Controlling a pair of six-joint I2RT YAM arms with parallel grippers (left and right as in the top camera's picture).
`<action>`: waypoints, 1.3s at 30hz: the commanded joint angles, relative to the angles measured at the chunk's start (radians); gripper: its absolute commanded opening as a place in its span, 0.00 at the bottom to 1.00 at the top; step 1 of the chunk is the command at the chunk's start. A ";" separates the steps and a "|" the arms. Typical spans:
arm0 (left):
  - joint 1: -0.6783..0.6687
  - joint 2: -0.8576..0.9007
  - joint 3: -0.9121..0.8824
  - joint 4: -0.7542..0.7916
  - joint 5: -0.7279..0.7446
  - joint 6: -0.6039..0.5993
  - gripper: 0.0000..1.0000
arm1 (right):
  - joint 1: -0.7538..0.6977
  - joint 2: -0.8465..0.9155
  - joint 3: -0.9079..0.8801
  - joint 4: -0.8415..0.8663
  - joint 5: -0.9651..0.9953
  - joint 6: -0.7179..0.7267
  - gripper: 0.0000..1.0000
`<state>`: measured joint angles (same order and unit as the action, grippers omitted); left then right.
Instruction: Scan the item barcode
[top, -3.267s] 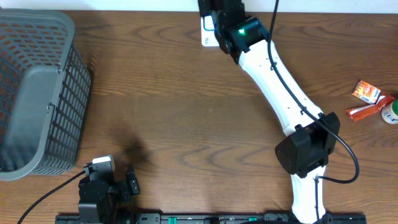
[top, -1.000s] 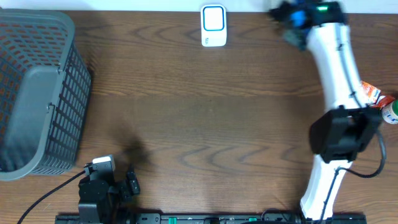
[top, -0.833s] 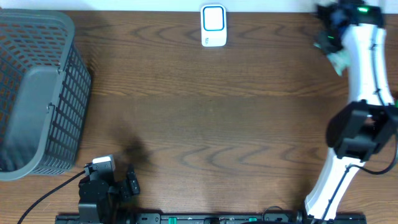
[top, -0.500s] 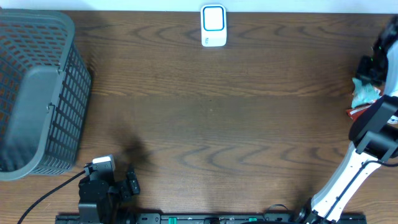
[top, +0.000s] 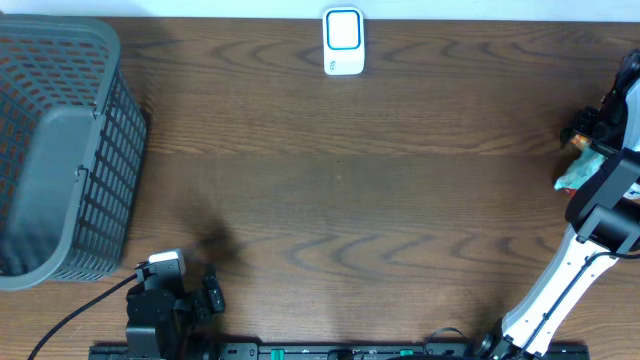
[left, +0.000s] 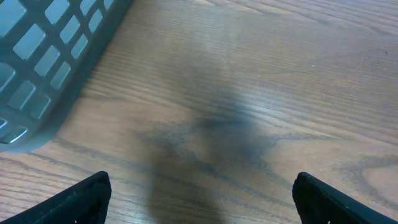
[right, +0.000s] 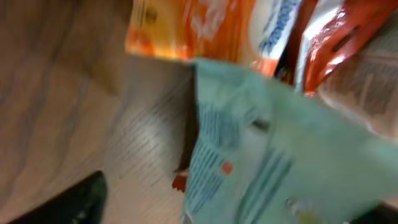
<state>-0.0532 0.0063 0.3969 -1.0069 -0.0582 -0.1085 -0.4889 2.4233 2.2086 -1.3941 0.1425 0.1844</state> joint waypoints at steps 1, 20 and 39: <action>0.002 -0.001 -0.001 -0.005 -0.005 -0.009 0.94 | 0.012 -0.039 0.032 -0.009 -0.090 0.010 0.99; 0.002 -0.001 -0.001 -0.005 -0.005 -0.009 0.94 | 0.227 -0.845 0.227 -0.043 -0.433 -0.163 0.99; 0.002 -0.001 -0.001 -0.005 -0.005 -0.009 0.94 | 0.328 -1.605 0.208 -0.304 -0.224 -0.164 0.99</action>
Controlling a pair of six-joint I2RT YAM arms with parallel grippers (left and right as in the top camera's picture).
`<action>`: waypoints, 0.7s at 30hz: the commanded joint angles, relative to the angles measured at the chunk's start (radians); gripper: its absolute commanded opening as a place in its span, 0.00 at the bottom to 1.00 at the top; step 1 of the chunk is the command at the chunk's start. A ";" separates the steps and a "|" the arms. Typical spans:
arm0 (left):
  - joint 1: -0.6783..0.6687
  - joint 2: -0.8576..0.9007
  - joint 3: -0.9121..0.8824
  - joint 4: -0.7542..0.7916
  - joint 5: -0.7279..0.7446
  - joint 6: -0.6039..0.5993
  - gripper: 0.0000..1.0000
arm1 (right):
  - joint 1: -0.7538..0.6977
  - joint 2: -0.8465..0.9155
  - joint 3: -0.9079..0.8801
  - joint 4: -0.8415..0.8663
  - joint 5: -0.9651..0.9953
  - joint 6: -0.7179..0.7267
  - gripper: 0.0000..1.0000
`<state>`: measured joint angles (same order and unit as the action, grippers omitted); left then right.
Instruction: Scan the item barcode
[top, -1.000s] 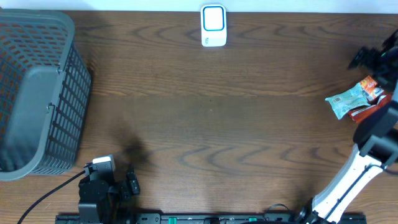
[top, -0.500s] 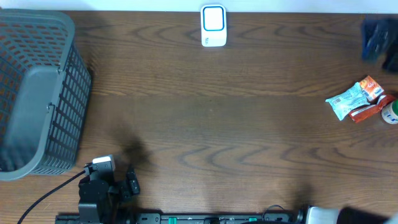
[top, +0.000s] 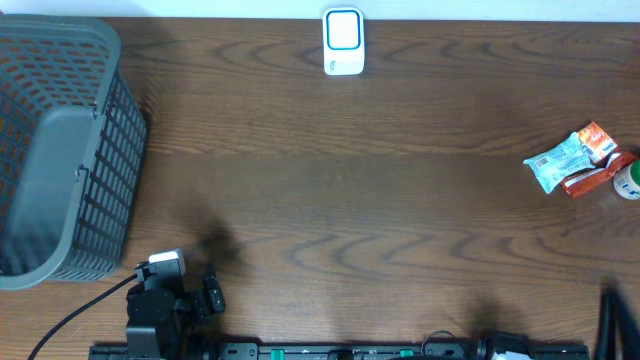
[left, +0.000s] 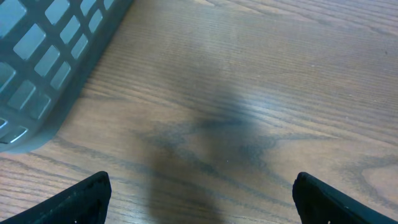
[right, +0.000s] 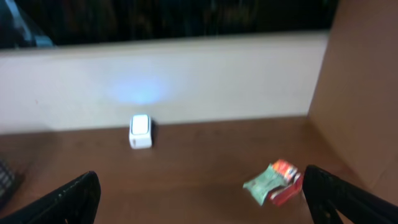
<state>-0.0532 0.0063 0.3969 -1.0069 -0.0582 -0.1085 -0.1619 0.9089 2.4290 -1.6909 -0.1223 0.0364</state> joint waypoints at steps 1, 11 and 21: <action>0.002 -0.001 -0.001 -0.005 -0.005 -0.009 0.94 | 0.001 -0.126 -0.013 -0.007 0.047 -0.016 0.99; 0.002 -0.001 -0.001 -0.005 -0.005 -0.009 0.94 | -0.001 -0.436 -0.024 -0.008 0.073 -0.015 0.99; 0.002 -0.001 -0.001 -0.005 -0.005 -0.009 0.94 | -0.001 -0.601 -0.031 -0.008 0.072 0.004 0.99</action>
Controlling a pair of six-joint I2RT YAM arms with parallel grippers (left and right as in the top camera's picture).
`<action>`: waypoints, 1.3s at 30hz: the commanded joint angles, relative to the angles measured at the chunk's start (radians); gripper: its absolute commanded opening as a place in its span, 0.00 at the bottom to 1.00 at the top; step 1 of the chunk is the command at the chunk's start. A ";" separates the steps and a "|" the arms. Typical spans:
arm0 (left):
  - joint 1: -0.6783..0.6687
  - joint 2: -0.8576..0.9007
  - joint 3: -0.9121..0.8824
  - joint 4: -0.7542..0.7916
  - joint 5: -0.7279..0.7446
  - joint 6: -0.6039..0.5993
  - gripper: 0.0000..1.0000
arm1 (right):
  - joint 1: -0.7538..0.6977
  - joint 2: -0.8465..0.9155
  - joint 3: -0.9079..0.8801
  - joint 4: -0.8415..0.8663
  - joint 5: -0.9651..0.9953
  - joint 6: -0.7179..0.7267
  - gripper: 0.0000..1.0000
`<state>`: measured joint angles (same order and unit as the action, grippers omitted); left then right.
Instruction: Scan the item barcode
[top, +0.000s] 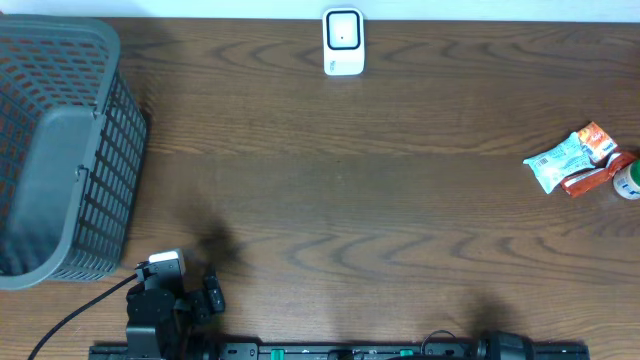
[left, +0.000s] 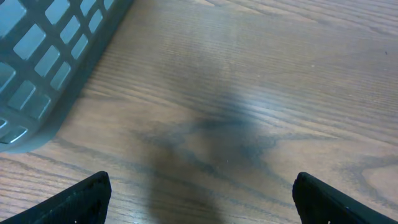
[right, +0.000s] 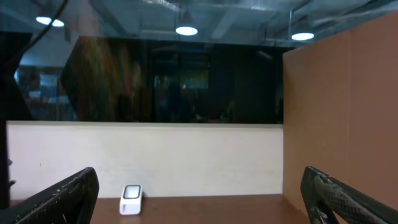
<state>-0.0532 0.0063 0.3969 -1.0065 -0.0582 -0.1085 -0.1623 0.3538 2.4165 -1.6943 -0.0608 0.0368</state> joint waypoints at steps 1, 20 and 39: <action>0.002 -0.001 -0.001 -0.006 -0.005 -0.009 0.94 | -0.001 -0.061 -0.018 -0.004 0.011 0.005 0.99; 0.002 -0.001 -0.001 -0.006 -0.005 -0.009 0.94 | -0.001 -0.129 -0.035 0.083 0.111 0.006 0.99; 0.002 -0.001 -0.001 -0.006 -0.005 -0.009 0.94 | 0.000 -0.129 -0.890 0.753 0.137 0.038 0.99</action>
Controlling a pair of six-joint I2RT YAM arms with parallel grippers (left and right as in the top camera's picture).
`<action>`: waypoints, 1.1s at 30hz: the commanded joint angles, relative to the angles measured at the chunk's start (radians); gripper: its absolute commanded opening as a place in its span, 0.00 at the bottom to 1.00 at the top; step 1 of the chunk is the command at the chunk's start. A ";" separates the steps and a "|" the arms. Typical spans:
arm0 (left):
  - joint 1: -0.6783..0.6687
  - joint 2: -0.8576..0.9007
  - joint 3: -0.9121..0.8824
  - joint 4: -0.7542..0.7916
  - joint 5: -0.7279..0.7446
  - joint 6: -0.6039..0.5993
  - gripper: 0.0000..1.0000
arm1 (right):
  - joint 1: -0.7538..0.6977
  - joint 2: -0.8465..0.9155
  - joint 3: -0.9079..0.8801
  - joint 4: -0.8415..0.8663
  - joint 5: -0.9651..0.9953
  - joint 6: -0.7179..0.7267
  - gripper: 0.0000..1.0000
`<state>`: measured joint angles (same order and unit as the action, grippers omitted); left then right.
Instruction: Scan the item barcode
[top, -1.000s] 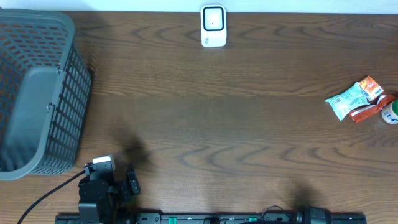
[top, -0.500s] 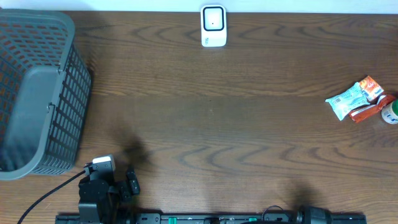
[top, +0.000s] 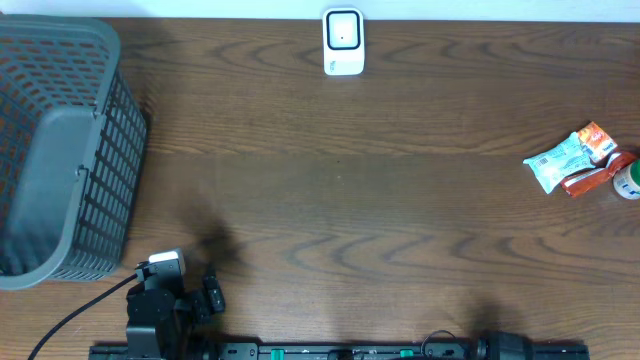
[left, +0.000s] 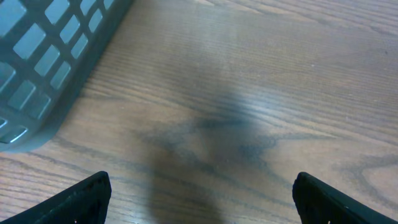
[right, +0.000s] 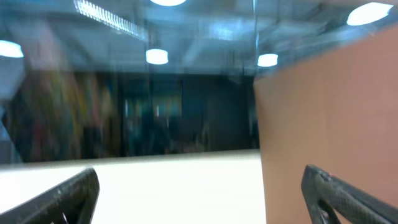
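Note:
A pale teal snack packet (top: 556, 161) lies at the table's right edge, touching an orange packet (top: 596, 137) and a red packet (top: 590, 180). The white barcode scanner (top: 343, 42) stands at the far middle edge. My left gripper (left: 202, 202) is open low over bare wood at the front left; in the overhead view it is the left gripper (top: 212, 290). My right gripper (right: 202, 199) is open and empty, pointing up at the room; the overhead view shows only the right arm's base (top: 505, 347).
A grey plastic basket (top: 60, 150) fills the left side, its corner (left: 50, 56) close to the left gripper. A green-and-white item (top: 630, 184) lies cut off at the right edge. A brown panel (right: 329, 112) stands on the right.
The right wrist view has tilted higher: the scanner and the table edge have dropped out of it, leaving wall, ceiling lights and the brown panel. The left arm and the packets are unchanged.
My right gripper was down at the packets on the right edge, with the teal one filling its view. Then it was back at the front right corner, the packets lying free. After that the arm was out of the overhead view, looking at the far wall.

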<state>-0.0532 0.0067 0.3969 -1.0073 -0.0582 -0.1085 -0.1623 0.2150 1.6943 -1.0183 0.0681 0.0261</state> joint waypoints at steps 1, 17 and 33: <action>0.002 -0.001 -0.001 -0.005 -0.005 -0.009 0.94 | 0.000 0.010 -0.248 0.146 0.005 0.069 0.99; 0.002 -0.001 -0.001 -0.005 -0.005 -0.009 0.94 | 0.000 0.011 -1.085 0.766 -0.024 0.207 0.99; 0.002 -0.001 -0.001 -0.005 -0.005 -0.009 0.94 | -0.001 0.011 -1.505 0.979 -0.024 0.429 0.99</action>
<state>-0.0532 0.0067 0.3969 -1.0065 -0.0578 -0.1085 -0.1623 0.2344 0.2386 -0.0578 0.0479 0.3912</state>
